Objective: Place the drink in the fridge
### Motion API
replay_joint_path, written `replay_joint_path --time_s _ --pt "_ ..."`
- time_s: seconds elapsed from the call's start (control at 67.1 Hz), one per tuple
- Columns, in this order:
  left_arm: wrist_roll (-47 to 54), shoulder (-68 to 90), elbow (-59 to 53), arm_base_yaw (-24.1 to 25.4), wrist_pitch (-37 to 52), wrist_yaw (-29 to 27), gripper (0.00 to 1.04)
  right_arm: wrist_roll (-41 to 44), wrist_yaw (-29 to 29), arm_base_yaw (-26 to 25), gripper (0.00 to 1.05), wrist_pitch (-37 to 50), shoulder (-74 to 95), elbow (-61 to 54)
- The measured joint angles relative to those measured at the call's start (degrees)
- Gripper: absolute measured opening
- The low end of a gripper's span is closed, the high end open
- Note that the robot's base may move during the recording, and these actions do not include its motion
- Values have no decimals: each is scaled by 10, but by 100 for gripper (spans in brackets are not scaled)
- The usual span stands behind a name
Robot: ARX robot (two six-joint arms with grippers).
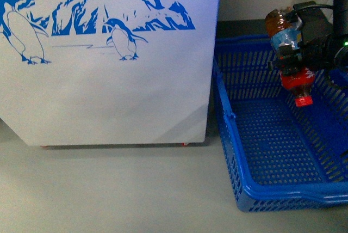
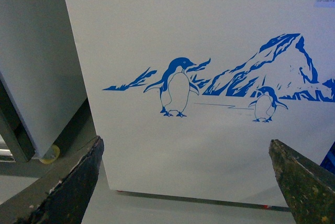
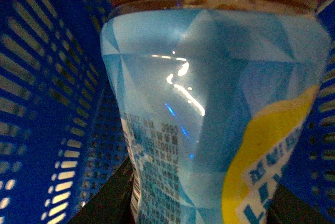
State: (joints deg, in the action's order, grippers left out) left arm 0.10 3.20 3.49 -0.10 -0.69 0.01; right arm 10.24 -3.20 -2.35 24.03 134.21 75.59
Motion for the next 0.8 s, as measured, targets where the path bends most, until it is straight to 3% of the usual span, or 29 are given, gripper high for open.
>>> replay_joint_path --time_s 0.388,0.805 --pt "0 0 0 0 0 0 97 -12 8 2 40 83 -280 -223" --pt "0 0 0 0 0 0 97 -51 -9 6 40 92 -542 -418"
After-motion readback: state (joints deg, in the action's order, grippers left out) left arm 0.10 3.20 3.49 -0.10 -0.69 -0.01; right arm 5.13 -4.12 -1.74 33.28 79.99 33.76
